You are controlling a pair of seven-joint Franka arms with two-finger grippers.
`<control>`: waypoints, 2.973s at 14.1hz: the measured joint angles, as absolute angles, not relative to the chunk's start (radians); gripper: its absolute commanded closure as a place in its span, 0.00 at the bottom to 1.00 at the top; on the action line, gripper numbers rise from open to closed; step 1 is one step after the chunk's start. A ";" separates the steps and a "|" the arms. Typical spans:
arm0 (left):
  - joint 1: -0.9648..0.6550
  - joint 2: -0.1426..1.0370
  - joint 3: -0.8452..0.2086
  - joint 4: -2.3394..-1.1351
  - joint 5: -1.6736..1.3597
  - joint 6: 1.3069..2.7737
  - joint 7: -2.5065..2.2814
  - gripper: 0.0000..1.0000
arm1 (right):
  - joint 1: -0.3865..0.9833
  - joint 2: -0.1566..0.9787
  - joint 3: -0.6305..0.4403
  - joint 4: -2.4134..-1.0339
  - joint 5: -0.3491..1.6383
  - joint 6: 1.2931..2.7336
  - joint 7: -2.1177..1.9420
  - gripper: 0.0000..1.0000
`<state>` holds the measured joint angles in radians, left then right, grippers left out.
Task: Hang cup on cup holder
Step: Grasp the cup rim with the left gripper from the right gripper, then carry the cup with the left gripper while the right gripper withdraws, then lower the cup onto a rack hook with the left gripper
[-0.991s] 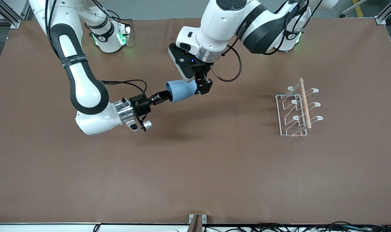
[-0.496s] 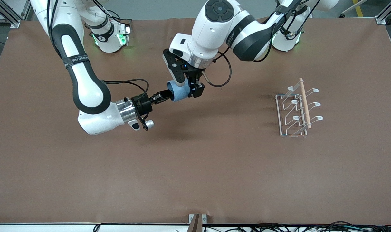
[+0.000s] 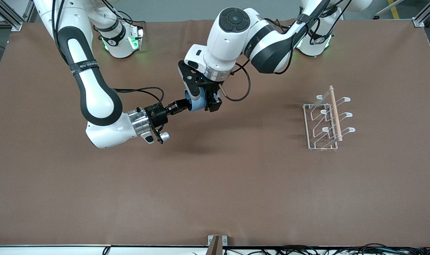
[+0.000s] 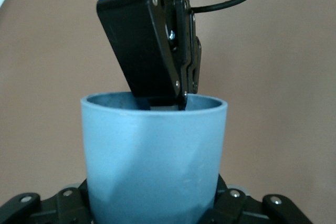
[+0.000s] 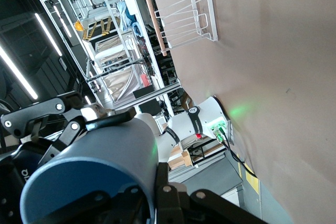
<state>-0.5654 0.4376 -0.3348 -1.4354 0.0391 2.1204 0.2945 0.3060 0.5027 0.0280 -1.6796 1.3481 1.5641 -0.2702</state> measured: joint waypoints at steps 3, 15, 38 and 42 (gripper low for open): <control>-0.567 0.437 -0.335 -1.431 0.113 2.109 0.294 0.73 | 0.304 0.503 0.026 -1.673 1.352 1.566 -0.269 0.00; -0.407 0.403 -0.292 -1.422 0.497 1.475 0.409 0.72 | 0.274 0.430 -0.120 -1.646 0.706 1.768 -0.277 0.00; -0.339 0.653 -0.290 -1.620 1.117 1.195 0.725 0.64 | 0.011 0.214 -0.118 -1.344 0.066 1.534 -0.280 0.00; -0.339 0.688 -0.287 -1.624 1.146 1.195 0.704 0.63 | -0.037 0.153 -0.025 -1.358 -0.003 1.513 -0.163 0.01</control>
<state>-0.3387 0.6885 -0.2873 -1.6239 1.1459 1.1950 0.7040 -0.0366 0.1534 -0.0254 -1.3581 -0.0027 1.5130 -0.1629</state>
